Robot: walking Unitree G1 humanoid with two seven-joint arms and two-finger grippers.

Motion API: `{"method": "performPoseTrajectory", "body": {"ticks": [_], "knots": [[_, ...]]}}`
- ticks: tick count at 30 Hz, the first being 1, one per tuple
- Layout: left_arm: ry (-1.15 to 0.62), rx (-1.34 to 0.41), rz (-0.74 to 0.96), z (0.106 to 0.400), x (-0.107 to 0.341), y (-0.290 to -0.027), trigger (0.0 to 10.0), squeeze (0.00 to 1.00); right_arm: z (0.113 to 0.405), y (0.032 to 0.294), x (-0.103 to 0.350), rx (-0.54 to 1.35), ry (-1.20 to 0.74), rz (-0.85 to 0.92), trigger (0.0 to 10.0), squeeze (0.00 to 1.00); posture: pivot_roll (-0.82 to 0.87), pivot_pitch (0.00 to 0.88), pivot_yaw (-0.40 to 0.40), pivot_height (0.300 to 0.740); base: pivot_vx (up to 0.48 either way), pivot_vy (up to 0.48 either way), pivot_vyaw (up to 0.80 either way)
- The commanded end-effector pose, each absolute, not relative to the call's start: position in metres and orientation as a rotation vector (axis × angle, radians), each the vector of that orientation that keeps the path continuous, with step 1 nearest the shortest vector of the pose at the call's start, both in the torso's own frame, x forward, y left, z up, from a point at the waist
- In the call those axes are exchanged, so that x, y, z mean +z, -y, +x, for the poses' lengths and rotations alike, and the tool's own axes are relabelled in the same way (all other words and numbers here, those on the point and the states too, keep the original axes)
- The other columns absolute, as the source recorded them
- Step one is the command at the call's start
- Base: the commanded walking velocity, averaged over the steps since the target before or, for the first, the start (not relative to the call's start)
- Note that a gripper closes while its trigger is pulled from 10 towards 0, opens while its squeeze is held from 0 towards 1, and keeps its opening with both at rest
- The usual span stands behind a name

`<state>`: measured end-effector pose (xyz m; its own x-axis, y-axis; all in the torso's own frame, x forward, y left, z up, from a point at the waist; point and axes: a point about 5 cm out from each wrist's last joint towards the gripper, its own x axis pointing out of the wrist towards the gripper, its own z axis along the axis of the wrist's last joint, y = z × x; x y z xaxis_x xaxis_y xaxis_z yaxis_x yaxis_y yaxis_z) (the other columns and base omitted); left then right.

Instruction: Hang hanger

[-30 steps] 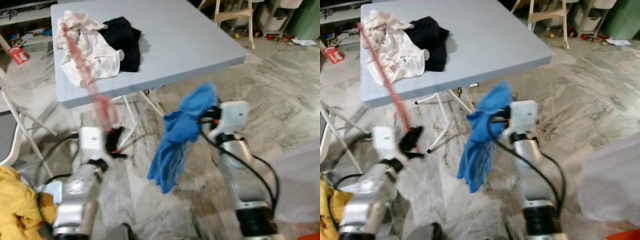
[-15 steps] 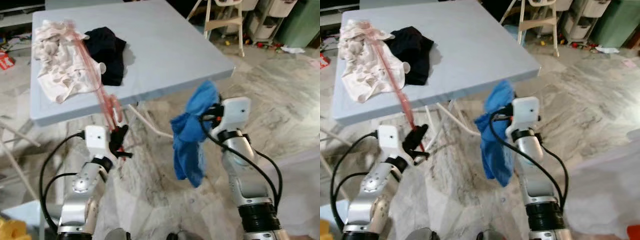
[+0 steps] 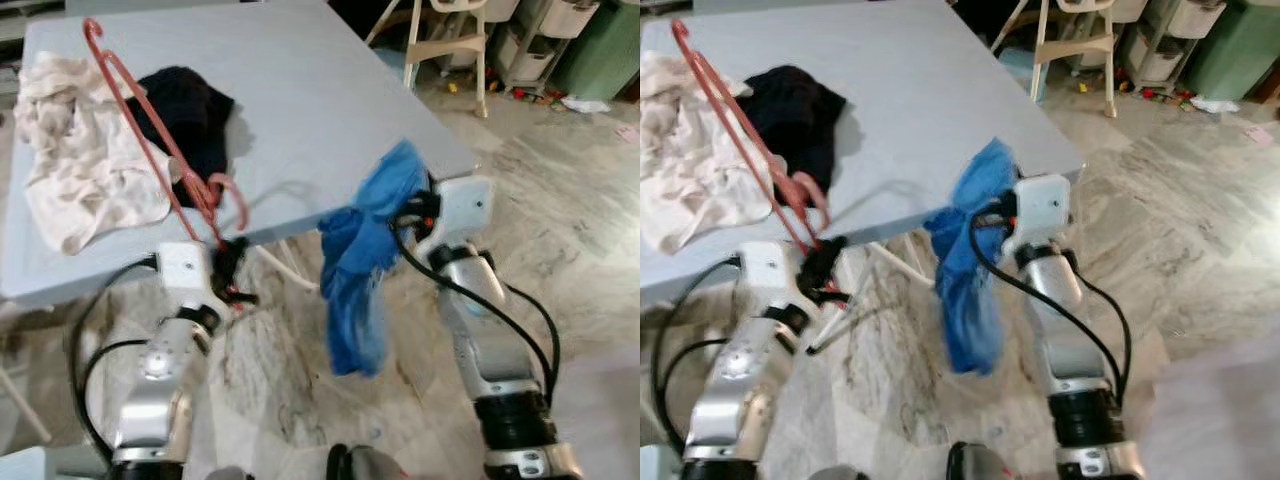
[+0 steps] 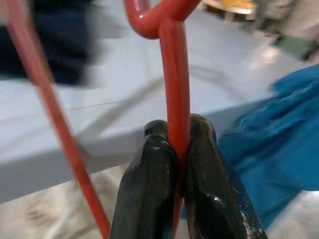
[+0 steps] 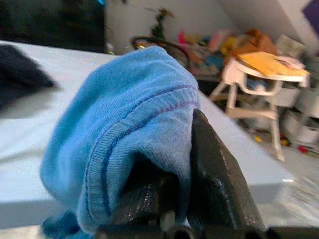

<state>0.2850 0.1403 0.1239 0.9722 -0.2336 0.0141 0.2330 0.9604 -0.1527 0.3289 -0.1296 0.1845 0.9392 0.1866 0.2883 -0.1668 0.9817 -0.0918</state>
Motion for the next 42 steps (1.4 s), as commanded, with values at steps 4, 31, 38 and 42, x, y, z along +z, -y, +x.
{"method": "performPoseTrajectory", "body": {"ticks": [4, 31, 38, 42], "knots": [[-0.009, -0.202, -0.132, 0.286, 0.124, -0.149, 10.0, 0.00, 0.329, 0.126, 0.195, 0.203, 0.344, -0.053, 10.0, 0.00, 0.05, 0.180, -0.085, 0.740, 0.428, 0.000, 0.00], [-0.036, -0.043, -0.021, 0.288, 0.117, -0.158, 10.0, 0.00, 0.322, 0.114, 0.185, 0.298, 0.292, -0.034, 10.0, 0.00, 0.05, 0.184, -0.078, 0.740, 0.092, 0.000, 0.12], [-0.020, -0.039, -0.030, 0.291, 0.121, -0.166, 10.0, 0.00, 0.322, 0.115, 0.185, 0.289, 0.293, -0.030, 10.0, 0.00, 0.05, 0.183, -0.072, 0.740, 0.000, 0.000, 0.79], [-0.026, -0.044, -0.015, 0.291, 0.121, -0.167, 10.0, 0.00, 0.322, 0.115, 0.184, 0.284, 0.292, -0.025, 10.0, 0.00, 0.05, 0.184, -0.066, 0.740, 0.000, 0.000, 0.78]]}}
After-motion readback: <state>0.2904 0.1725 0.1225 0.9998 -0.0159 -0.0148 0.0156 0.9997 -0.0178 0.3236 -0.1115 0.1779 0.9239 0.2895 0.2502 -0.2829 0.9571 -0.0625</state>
